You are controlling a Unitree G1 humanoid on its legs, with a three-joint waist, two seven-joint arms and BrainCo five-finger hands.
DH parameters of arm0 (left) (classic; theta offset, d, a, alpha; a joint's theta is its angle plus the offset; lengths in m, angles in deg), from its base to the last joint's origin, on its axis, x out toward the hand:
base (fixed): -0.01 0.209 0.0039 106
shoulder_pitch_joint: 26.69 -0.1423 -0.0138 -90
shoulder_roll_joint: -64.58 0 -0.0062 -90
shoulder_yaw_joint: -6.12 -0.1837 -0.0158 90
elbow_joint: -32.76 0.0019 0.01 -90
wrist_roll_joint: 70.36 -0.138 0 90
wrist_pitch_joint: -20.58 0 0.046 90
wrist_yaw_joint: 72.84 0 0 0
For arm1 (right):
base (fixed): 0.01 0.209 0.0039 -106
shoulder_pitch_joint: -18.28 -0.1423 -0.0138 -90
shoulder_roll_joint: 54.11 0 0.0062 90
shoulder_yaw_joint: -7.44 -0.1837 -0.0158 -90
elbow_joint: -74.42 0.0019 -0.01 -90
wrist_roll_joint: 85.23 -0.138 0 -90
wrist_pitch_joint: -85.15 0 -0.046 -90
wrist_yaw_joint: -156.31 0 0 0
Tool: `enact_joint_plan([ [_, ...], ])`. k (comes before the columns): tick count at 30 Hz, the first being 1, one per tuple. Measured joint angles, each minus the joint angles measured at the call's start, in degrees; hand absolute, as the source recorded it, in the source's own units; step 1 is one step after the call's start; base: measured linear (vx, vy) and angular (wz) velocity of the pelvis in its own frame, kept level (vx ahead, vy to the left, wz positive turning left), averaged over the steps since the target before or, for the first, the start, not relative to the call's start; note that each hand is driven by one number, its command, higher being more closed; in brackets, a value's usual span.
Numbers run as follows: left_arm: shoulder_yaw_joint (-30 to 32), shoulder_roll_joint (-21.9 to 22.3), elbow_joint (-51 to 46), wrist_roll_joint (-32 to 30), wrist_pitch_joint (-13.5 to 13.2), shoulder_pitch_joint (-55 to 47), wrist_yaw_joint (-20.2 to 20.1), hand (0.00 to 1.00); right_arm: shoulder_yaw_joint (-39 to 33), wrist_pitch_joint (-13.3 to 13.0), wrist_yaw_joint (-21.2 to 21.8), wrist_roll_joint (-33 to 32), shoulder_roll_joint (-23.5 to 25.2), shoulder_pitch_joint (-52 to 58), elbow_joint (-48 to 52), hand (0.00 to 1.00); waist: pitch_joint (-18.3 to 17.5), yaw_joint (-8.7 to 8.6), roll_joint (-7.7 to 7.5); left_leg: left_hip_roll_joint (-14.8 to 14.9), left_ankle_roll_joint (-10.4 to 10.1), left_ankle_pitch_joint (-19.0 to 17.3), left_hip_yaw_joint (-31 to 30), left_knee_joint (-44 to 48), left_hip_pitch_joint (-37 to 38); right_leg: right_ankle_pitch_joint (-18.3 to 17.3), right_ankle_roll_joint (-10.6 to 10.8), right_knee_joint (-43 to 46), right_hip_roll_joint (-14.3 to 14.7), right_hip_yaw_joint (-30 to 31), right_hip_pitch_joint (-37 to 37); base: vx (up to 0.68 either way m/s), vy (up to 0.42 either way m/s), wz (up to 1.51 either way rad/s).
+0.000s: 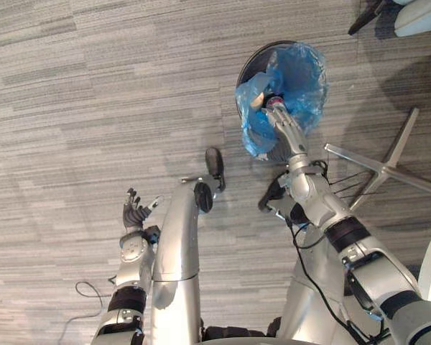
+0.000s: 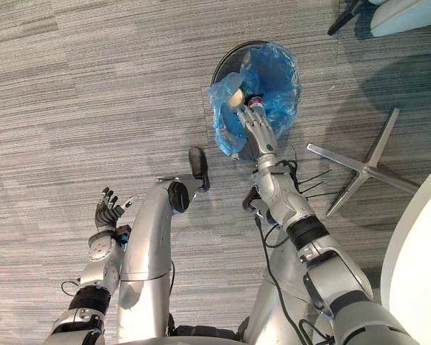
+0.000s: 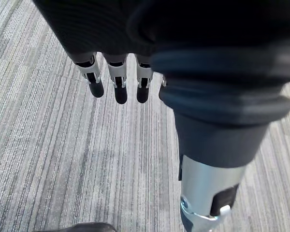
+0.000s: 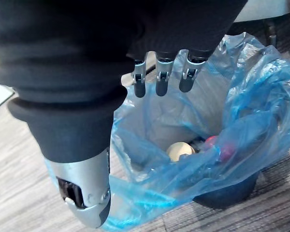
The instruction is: Gather rubbish on tea table into small bin, then transfer packed bag to large trash can.
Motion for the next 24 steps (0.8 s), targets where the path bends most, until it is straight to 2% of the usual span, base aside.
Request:
enact_joint_plan([
  [4,-0.5,0.3,1.1,0.0,0.0,1.4,0.0,0.00,0.6,1.1,3.0,-0.2,0.4,-2.1,-5.6,1.00,0.0,0.91,0.00,-0.8,0.0,0.1,-0.7,0.9,-1.3,-1.4,-0.2,1.9,-0.9,-0.2,-0.9,-0.06,0.024,0.20],
  [8,-0.6,0.3,1.2,0.0,0.0,2.0,-0.4,0.00,-0.1,1.0,3.7,-5.4,0.7,-3.3,-5.4,1.00,0.0,1.40,0.00,-0.8,0.0,0.1,-1.5,1.5,-1.7,-2.1,-0.7,2.7,-0.8,-0.4,-0.9,-0.08,0.014,0.07],
  [12,-0.6,0.3,1.2,0.0,0.1,2.0,-0.5,0.00,-2.5,0.8,3.7,-11.5,1.0,-2.3,-2.5,1.00,0.0,1.38,0.01,-0.7,-0.1,0.1,-1.6,1.7,-1.7,-2.1,-0.7,2.9,-0.7,-0.4,-0.9,-0.08,0.025,-0.01],
  [17,-0.6,0.3,1.0,0.0,0.3,2.1,-0.7,0.00,-6.2,0.4,3.7,-16.0,2.0,0.7,4.5,1.00,0.0,1.37,0.02,-0.4,-0.1,0.1,-1.7,2.5,-1.4,-2.2,-0.9,3.6,-0.7,-0.4,-0.5,-0.09,0.029,-0.02],
  [21,-0.4,0.8,0.5,0.0,1.2,2.0,-1.8,0.00,-11.4,-0.7,3.8,-23.1,5.0,4.8,11.2,1.00,0.0,1.36,0.02,-0.3,-0.2,0.2,-1.7,1.6,3.3,-2.3,-1.0,2.7,-0.4,-0.7,4.3,-0.08,0.018,-0.01],
  [23,0.1,1.3,0.3,0.0,1.4,2.0,-1.8,0.00,-13.3,-1.1,3.9,-26.4,6.5,7.1,13.3,1.00,0.0,1.32,-0.02,-0.7,-0.8,0.6,-1.7,-0.3,6.6,-2.2,-0.8,0.9,-0.3,-1.2,7.7,-0.08,0.009,0.07],
  [24,0.6,1.7,-0.1,0.0,1.5,1.6,-1.9,0.00,-14.3,-1.5,4.2,-30.3,7.7,10.1,15.3,1.00,0.0,1.27,-0.01,-1.0,-1.7,1.1,-1.7,-3.0,10.4,-1.8,-0.4,-1.5,-0.2,-2.1,11.6,-0.08,-0.008,0.11],
])
